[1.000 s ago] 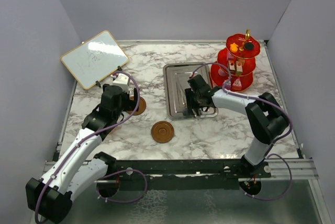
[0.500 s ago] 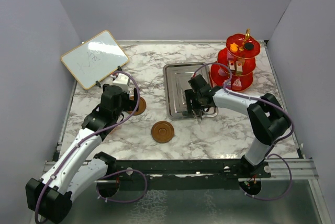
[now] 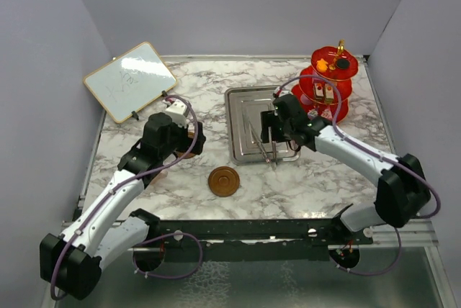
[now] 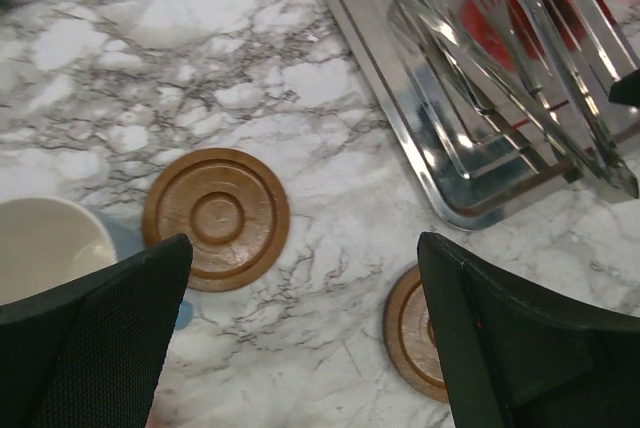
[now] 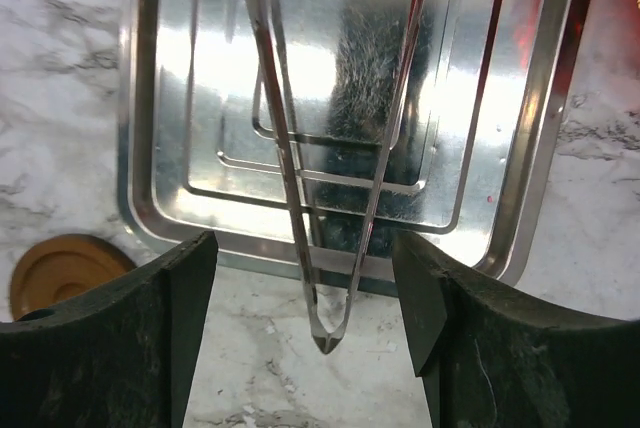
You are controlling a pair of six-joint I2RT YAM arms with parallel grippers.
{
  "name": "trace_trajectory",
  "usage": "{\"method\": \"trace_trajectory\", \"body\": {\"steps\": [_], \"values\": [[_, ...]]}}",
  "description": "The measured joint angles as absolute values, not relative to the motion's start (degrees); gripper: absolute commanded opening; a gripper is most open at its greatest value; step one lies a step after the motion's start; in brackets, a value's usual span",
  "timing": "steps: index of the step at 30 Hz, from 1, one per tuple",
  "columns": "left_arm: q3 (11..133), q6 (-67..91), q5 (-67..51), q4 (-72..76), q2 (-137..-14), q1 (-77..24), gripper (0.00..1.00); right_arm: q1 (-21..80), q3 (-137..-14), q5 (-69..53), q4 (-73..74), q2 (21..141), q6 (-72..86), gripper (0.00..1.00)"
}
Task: Serve the afternoon tea
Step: Place the clamp on the tray, then move the tray at the center of the board.
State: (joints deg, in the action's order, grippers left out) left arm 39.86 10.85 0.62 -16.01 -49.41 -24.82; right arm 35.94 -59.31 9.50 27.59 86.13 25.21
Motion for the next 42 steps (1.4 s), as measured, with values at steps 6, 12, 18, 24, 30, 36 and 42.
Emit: {"method": "trace_trajectory", "body": {"steps": [6,12,18,24,30,36,42], "values": [[42.9,16.2,-5.3,-14.8,-58.3,-25.6,0.94,35.9,-55.9,9.6,27.0,72.6,25.7,0.72],[46.3,21.1,-1.1,-13.3,-67.8,-35.4,0.89,35.9,-46.9,6.4,25.5,59.6,26.3,0.72],[47.6,25.4,5.5,-11.5,-77.8,-41.2,0.87,35.9,-43.4,2.0,25.7,54.1,27.2,0.72],[48.1,28.8,10.4,-9.3,-84.7,-42.0,0.85,35.9,-40.8,-1.0,26.5,49.8,28.3,0.72],[49.8,30.7,13.6,-7.9,-89.6,-42.5,0.78,36.0,-38.8,-1.4,27.1,47.3,28.2,0.72],[52.5,30.5,15.0,-8.6,-94.0,-42.5,0.71,35.9,-38.7,-1.4,29.7,47.3,28.3,0.72],[57.2,29.5,15.2,-8.7,-98.0,-42.9,0.63,35.9,-38.7,-1.3,30.0,47.2,28.3,0.72]]}}
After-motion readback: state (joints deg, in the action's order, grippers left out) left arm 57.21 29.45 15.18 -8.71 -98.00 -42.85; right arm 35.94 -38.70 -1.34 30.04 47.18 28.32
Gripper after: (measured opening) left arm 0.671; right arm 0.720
